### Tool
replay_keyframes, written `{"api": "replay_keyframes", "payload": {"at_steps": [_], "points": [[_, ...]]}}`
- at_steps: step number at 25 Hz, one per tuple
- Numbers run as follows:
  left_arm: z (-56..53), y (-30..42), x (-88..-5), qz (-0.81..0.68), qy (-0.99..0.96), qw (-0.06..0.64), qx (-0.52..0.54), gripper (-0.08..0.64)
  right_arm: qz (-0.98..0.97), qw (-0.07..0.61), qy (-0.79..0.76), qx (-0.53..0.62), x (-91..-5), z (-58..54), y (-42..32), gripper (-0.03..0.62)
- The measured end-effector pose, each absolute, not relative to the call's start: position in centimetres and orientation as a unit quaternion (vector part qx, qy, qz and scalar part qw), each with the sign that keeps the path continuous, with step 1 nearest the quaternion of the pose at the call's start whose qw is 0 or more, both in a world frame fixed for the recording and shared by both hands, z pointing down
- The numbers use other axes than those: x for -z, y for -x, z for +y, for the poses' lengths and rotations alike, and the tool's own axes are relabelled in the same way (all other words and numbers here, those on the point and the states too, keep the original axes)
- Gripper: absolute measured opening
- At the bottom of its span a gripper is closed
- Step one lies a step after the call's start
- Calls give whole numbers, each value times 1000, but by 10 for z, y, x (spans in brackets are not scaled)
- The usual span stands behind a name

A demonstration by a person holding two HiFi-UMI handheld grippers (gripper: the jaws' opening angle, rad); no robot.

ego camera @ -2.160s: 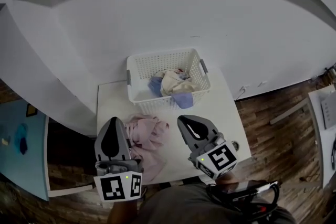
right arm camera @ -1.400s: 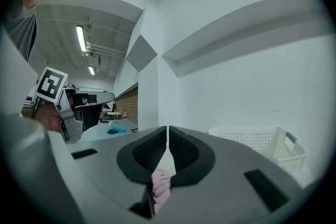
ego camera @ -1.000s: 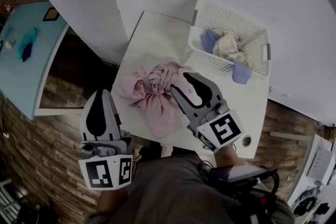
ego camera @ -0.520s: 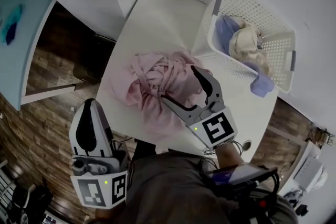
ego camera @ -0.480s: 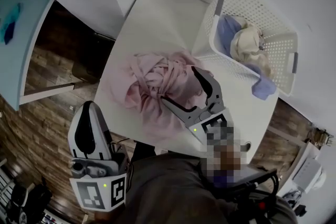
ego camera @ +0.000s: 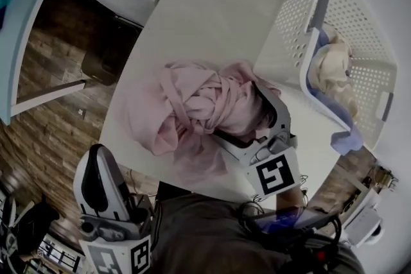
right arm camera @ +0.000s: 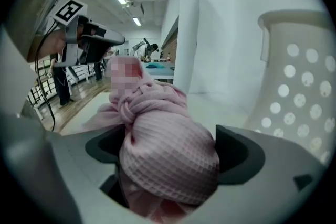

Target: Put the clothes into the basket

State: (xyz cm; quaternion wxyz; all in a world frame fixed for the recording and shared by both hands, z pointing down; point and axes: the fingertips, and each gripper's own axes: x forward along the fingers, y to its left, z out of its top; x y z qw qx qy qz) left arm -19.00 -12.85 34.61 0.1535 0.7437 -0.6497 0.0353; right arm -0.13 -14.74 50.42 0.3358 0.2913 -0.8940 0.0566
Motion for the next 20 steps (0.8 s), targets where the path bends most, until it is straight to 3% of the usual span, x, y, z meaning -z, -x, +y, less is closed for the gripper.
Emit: {"api": "replay_keyframes", "payload": {"at_steps": [5, 7, 13, 20], "points": [[-118, 193, -339, -659, -738, 144, -32, 8, -864, 419, -277, 12, -540, -154, 3, 524], [-115, 194, -336, -662, -736, 140, -32, 8, -860, 420, -289, 22, -542, -161, 4, 476], [-104, 198, -329, -673, -727, 129, -30, 8, -872, 365, -325, 40, -535, -168, 8, 378], [-92, 204, -324, -688, -715, 120, -31, 8, -888, 275, -366, 28, -494, -169, 13, 359]]}}
